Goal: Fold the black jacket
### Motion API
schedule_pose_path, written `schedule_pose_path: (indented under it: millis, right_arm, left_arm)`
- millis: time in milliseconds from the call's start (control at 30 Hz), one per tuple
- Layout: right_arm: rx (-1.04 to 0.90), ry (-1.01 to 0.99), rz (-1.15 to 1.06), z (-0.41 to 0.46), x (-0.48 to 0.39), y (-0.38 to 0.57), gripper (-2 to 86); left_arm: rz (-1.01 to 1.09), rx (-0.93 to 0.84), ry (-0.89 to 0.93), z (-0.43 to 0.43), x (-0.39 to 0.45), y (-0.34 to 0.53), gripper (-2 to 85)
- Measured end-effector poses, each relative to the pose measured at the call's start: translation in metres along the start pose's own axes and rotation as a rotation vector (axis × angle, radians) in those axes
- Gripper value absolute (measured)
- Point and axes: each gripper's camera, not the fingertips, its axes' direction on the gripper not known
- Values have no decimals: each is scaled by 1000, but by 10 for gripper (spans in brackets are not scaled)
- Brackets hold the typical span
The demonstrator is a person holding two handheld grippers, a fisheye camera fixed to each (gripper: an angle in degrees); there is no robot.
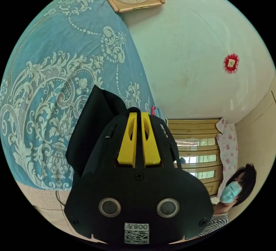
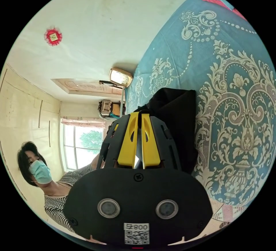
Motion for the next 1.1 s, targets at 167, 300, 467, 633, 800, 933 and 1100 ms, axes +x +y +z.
schedule_pose_path:
  millis: [167,300,467,633,800,933,1100]
  right_arm:
    - [-35,22,54,14,37,-65,13]
    - [-41,24,89,17,60,-92,14]
    - [-26,0,174,33,95,-117,17]
    - [36,-80,201,38,109,-116,23]
    - [96,-147,135,33,95,-103,39]
    - [181,-168,119,30,78,-89,59]
    - [261,-218,84,42,59,-69,54]
  left_arm:
    - [-45,17,-46,35,-5,-46,26]
    - [-62,0,-88,58,-6,-68,28]
    - [-101,10,-137,87,-7,-86,36]
    - [-76,14,-77,98,6,-89,49]
    - [-26,75,29,94,28,-82,60]
    - [36,136,104,92,51,-71,35]
    - [197,-44,9,145,100,-39,9]
